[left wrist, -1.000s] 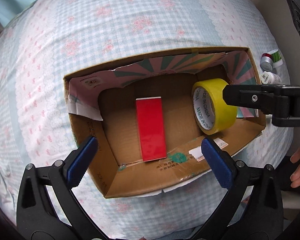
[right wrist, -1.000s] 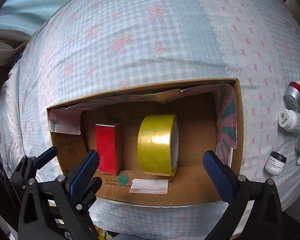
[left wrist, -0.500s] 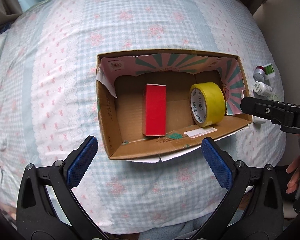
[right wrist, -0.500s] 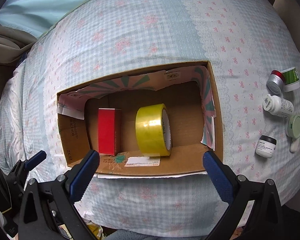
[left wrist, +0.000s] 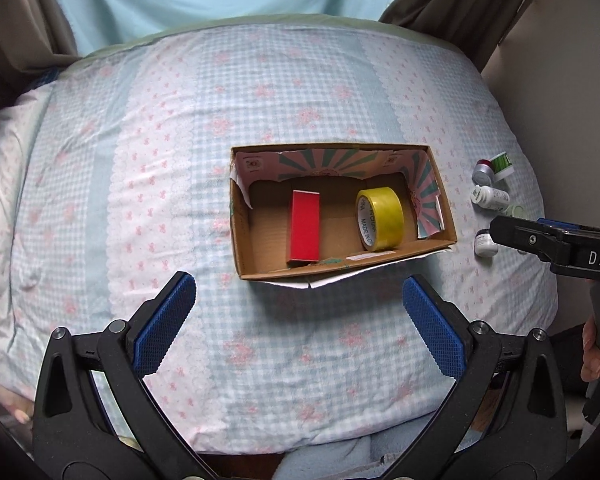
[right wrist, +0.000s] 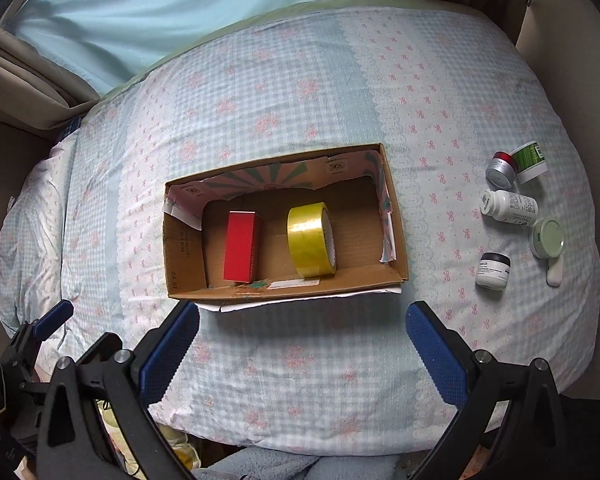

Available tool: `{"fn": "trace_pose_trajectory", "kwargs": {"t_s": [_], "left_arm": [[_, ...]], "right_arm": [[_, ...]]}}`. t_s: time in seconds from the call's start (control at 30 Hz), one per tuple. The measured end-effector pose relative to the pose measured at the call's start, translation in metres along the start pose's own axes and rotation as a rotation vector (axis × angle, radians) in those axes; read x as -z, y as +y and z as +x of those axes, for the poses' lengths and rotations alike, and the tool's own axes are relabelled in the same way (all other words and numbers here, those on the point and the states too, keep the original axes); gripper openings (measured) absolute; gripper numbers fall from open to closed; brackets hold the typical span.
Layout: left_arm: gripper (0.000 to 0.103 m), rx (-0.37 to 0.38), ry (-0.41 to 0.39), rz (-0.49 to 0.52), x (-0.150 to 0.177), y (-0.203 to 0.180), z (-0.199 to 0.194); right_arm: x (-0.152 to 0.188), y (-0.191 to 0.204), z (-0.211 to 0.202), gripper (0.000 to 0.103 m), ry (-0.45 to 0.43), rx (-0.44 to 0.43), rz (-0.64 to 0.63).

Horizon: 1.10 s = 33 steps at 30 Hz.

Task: Organize rigid objects
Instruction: 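Move both tools back toward the remaining items on the bed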

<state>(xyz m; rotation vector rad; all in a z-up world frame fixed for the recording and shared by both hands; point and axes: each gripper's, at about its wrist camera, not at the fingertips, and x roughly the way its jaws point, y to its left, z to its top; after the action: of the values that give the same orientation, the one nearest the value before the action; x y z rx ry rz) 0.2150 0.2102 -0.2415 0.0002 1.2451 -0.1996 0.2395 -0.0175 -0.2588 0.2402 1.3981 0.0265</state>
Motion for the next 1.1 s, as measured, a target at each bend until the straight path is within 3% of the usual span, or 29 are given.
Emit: {"fn": "trace_pose_trajectory", "kwargs": {"t_s": [0.37,0.7,0.87,1.1], "left_arm": [[0.103,0.081,-0.022,0.04,0.027,-0.056,-0.017],[0.103,0.073,-0.031,0.101,0.017,-0.152,-0.01],[0.103,0.076,-0.036,0.108,-0.001,-0.215,0.01],[0.103,0.095,0.01,0.19,-0.033,-0.315,0.075]], "right_arm": [[0.055,-0.067,-0.061,0.103,-0.105,0.119,0.048],[0.082,-0.18,-0.083,0.103,-0.161,0.163,0.119],[0.081,-0.247,-0.073,0.103,-0.142,0.163,0.115],[0.076,-0.335,-0.043,0.103,-0.127,0.18,0.125]]}}
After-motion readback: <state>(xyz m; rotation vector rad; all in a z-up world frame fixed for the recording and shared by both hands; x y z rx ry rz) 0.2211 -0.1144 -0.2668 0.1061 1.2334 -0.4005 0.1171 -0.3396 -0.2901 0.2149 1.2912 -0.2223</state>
